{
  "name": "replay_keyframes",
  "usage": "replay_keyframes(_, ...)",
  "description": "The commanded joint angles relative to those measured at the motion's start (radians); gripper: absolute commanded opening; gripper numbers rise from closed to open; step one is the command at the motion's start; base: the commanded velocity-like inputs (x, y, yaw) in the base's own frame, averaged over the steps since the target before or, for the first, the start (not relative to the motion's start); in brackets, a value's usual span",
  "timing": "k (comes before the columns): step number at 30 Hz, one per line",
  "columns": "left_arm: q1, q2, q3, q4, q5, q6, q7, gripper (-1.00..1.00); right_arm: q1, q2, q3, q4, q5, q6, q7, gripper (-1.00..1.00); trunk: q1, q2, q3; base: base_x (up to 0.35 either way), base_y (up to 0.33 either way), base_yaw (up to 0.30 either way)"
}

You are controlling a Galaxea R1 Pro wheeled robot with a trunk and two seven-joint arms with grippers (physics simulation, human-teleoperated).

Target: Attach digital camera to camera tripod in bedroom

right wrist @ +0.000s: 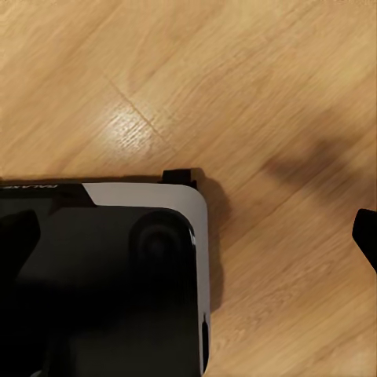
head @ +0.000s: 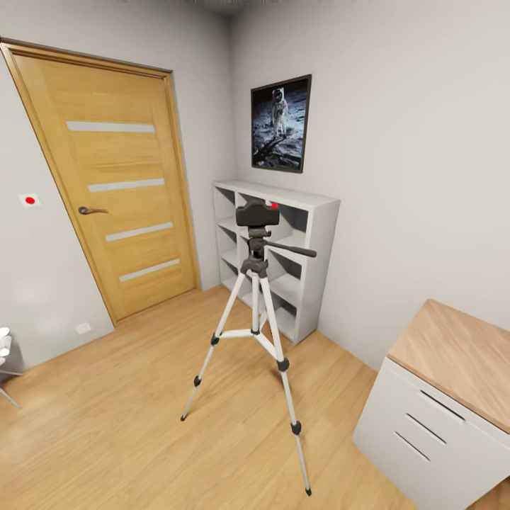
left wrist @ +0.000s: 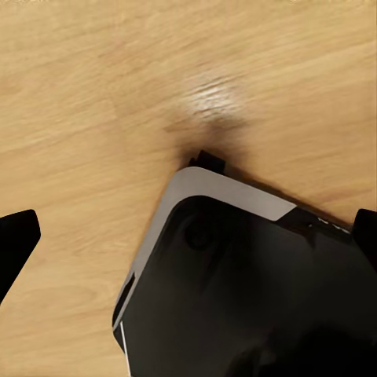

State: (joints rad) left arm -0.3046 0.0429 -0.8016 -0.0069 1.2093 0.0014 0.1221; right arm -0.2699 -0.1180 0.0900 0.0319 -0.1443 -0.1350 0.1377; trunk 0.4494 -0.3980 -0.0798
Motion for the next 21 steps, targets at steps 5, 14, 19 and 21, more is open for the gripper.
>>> replay_keyframes(5, -0.001, 0.0, -0.008, -0.001, 0.007, 0.0, 0.004, 1.0, -0.002, -0.001, 0.008, 0.003, -0.011, -0.006, 0.004, 1.0, 0.001, -0.002, 0.006, 0.0, 0.0, 0.0)
replay_keyframes(14, -0.001, 0.0, -0.008, -0.001, 0.007, 0.0, 0.004, 1.0, -0.002, -0.001, 0.009, 0.003, -0.011, -0.004, -0.004, 1.0, 0.001, -0.002, 0.02, 0.0, 0.0, 0.0)
replay_keyframes(19, -0.001, 0.0, -0.008, -0.001, 0.007, 0.0, 0.004, 1.0, -0.002, 0.001, 0.01, 0.003, -0.011, -0.004, -0.028, 1.0, 0.001, -0.002, 0.028, 0.0, 0.0, 0.0)
replay_keyframes(21, -0.001, 0.0, -0.008, -0.001, 0.006, 0.0, 0.004, 1.0, -0.002, 0.001, 0.01, 0.003, -0.011, -0.004, -0.035, 1.0, 0.001, -0.002, 0.032, 0.0, 0.0, 0.0)
